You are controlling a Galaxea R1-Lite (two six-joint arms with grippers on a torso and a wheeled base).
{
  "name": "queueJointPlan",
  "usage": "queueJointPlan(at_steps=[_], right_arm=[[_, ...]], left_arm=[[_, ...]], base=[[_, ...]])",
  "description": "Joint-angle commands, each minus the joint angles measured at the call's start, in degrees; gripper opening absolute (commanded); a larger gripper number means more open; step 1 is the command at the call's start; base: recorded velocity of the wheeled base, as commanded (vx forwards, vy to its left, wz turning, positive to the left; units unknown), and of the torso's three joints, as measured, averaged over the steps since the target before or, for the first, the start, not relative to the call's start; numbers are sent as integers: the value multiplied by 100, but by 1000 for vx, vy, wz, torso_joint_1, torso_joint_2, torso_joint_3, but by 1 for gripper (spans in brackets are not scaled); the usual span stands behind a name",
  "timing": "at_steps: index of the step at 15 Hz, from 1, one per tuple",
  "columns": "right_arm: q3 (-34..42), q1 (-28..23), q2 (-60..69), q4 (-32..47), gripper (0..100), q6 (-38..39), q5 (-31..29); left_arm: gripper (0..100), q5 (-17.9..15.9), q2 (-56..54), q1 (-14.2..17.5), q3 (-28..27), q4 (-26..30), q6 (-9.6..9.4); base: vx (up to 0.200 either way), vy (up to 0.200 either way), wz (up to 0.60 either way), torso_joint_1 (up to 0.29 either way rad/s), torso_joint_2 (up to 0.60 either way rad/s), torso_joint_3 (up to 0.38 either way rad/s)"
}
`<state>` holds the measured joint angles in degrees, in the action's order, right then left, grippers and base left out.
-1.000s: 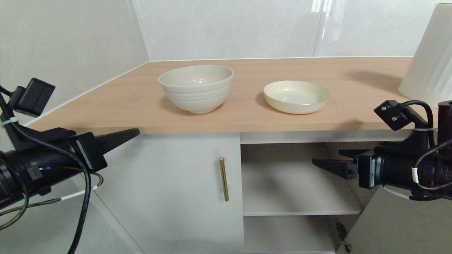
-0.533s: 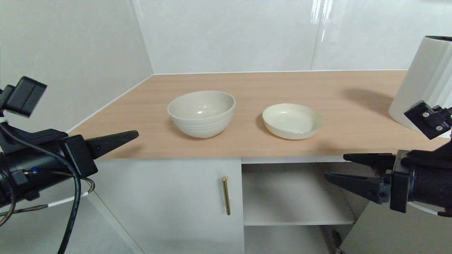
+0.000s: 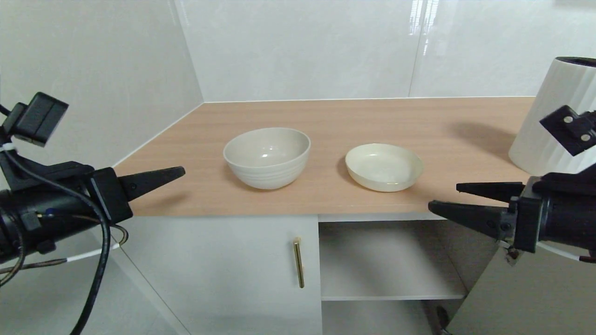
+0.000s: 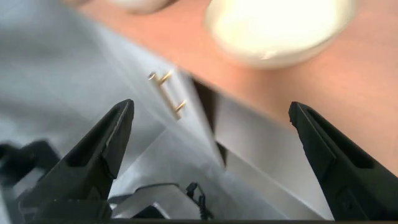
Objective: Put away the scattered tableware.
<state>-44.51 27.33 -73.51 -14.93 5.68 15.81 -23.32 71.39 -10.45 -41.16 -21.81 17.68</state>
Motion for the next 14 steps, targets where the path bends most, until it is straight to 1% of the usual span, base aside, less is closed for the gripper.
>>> queueJointPlan(at_steps=[1, 2, 3, 4, 5, 6, 7, 8, 9, 10, 11, 12, 13, 14], right_arm=[[-770, -35, -647, 439, 100, 153, -298], [-1183, -105, -902, 483, 100, 293, -377], [-1666, -123, -1139, 597, 100, 328, -614], [-2264, -123, -1438, 1054, 100, 328, -1071], [-2765, -123, -1649, 1572, 100, 364, -1493], [-2950, -105, -1755, 1836, 100, 557, -1722], [-2914, -105, -1781, 1836, 100, 908, -1731], [-2923, -105, -1851, 1836, 100, 1014, -1774], [-2932, -105, -1834, 1836, 100, 1023, -1783], [-2923, -105, -1781, 1836, 100, 1032, -1801], [-2897, -105, -1728, 1845, 100, 1032, -1845], [-2871, -96, -1719, 1836, 100, 1040, -2003], [-2871, -79, -1719, 1836, 100, 1032, -2196], [-2862, -70, -1719, 1836, 100, 1040, -2275]], left_arm=[[0, 38, 297, -1, -499, 239, 166], [0, 47, 473, -1, -903, 467, 368], [0, 47, 622, -1, -1290, 836, 491], [0, 73, 798, -1, -1676, 1372, 518], [0, 170, 947, -1, -2028, 1882, 518], [0, 337, 1079, -10, -2353, 2269, 518], [0, 513, 1220, -54, -2670, 2462, 526], [0, 750, 1431, -168, -3012, 2629, 579], [0, 1260, 1641, -423, -3285, 2805, 746], [0, 1937, 1861, -722, -3355, 2822, 966], [0, 2446, 1984, -915, -3390, 2814, 1124], [0, 2728, 2037, -1144, -3417, 2796, 1203], [0, 2789, 2081, -1311, -3522, 2770, 1300], [0, 2798, 2125, -1399, -3619, 2770, 1414]], base=[[0, 0, 0, 0, 0, 0], [0, 0, 0, 0, 0, 0], [0, 0, 0, 0, 0, 0], [0, 0, 0, 0, 0, 0], [0, 0, 0, 0, 0, 0], [0, 0, 0, 0, 0, 0], [0, 0, 0, 0, 0, 0], [0, 0, 0, 0, 0, 0], [0, 0, 0, 0, 0, 0], [0, 0, 0, 0, 0, 0], [0, 0, 0, 0, 0, 0], [0, 0, 0, 0, 0, 0], [0, 0, 0, 0, 0, 0], [0, 0, 0, 0, 0, 0]])
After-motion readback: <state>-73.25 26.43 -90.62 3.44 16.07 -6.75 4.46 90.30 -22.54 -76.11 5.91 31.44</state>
